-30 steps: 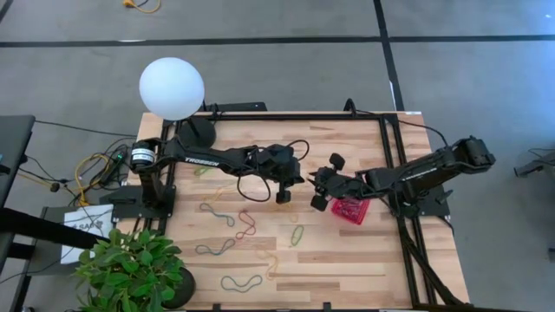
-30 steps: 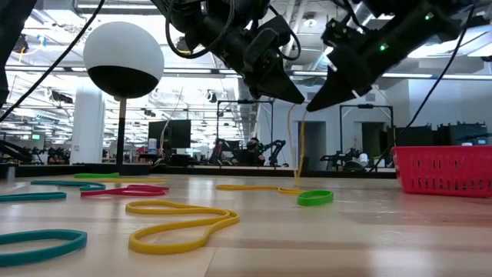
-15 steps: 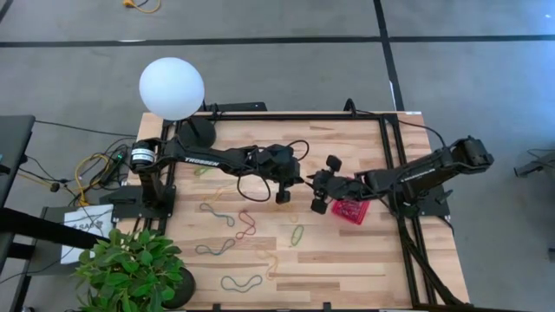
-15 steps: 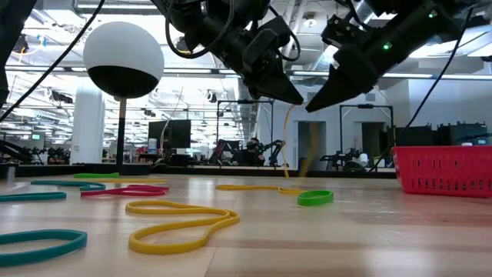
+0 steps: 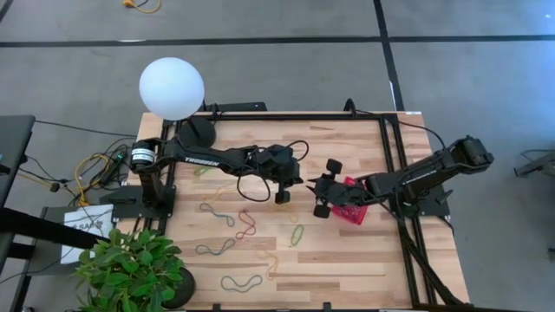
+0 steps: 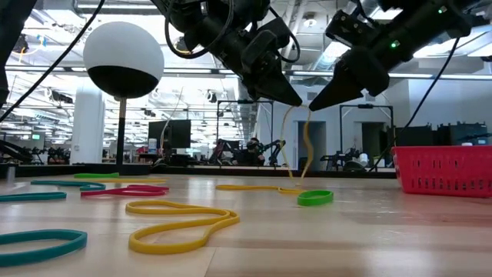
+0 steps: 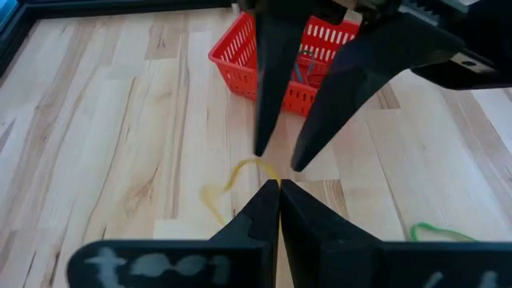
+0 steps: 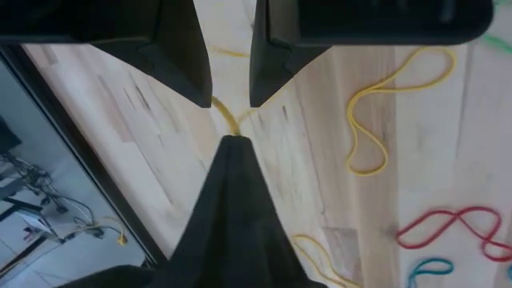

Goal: Pick and place rubber bands into bin
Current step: Put the yellow rubber band into the basket

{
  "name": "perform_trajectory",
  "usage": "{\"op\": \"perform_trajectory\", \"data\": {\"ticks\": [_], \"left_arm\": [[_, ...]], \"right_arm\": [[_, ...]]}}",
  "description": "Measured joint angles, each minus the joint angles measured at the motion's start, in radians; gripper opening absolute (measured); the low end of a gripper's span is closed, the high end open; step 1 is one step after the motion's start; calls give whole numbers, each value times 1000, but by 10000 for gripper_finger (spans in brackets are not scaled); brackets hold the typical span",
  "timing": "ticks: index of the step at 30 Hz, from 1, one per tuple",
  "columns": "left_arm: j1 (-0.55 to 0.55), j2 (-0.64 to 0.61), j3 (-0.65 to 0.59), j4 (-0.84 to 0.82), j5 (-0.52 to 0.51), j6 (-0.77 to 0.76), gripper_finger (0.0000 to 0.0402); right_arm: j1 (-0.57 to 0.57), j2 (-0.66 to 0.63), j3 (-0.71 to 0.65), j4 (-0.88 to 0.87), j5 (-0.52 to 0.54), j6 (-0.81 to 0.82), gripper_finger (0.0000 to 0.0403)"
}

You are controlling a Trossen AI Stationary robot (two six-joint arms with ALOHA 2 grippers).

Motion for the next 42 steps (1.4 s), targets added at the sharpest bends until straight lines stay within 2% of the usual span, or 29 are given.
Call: {"op": "perform_trajectory", "data": {"ticks": [30,33,37,42], "left_arm": [[-2,0,0,62,33,-9,0],[-1,0,0,61,33,-10,0],[-2,0,0,61,25,-16,0],[-2,0,0,60,-29,16,0]], "right_arm": [[-39,0,0,48,-69,-113,80],[-39,0,0,47,-80,-113,64],[-39,0,0,48,-80,-113,14],[-39,0,0,47,-78,-78,5]]}}
